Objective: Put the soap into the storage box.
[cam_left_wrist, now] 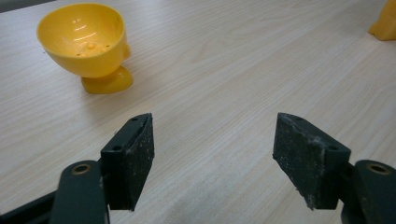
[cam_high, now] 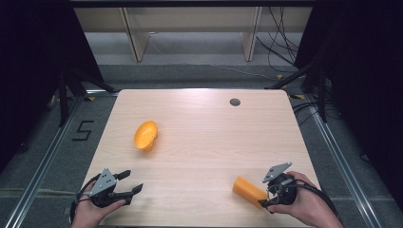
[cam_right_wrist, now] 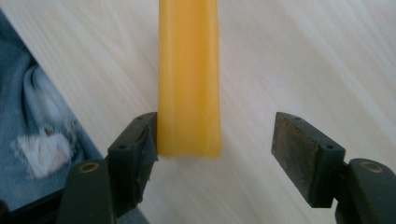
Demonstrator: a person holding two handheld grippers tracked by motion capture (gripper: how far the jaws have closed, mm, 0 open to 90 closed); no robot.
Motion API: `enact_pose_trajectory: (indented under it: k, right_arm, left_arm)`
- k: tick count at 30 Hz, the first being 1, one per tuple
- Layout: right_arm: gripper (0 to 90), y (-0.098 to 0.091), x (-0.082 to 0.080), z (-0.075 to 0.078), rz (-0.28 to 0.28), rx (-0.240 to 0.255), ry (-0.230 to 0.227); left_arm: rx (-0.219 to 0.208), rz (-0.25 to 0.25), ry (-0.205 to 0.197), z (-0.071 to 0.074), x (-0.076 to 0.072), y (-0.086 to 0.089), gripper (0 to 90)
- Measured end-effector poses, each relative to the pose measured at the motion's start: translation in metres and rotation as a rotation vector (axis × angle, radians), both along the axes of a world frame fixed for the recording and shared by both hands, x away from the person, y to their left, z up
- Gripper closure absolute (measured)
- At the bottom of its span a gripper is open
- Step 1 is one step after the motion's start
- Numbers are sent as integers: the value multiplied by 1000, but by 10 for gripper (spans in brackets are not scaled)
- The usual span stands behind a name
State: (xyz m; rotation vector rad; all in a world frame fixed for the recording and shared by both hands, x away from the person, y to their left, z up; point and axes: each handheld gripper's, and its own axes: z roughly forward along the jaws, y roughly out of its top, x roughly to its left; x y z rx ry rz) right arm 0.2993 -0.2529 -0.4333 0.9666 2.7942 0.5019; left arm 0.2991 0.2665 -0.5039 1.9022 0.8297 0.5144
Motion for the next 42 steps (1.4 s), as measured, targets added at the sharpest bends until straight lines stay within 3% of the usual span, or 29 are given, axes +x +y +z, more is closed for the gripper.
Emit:
enact_pose_trajectory:
  k: [1, 6, 11, 12, 16, 22, 32, 42]
  right_arm:
    - [325, 0, -2, 0, -11, 2, 17]
    - [294, 2, -1, 2, 81, -29, 22]
    - [296, 13, 4, 2, 99, -49, 45]
    - [296, 14, 6, 3, 102, -55, 45]
    - [296, 18, 11, 2, 113, -77, 40]
    - [299, 27, 18, -4, 128, -78, 66]
    - [385, 37, 28, -10, 164, -112, 86]
    - [553, 44, 32, -14, 193, -118, 137]
  left_arm:
    - [-2, -3, 0, 0, 0, 0, 284]
    - [6, -2, 5, 0, 1, -1, 282]
    - [6, -2, 3, 0, 1, 1, 281]
    - [30, -8, -13, 0, 3, 2, 281]
    - [-4, 3, 5, -1, 1, -1, 281]
    - [6, 0, 4, -1, 2, 0, 281]
    - [7, -4, 10, -1, 1, 0, 278]
    - [5, 1, 2, -3, 1, -2, 278]
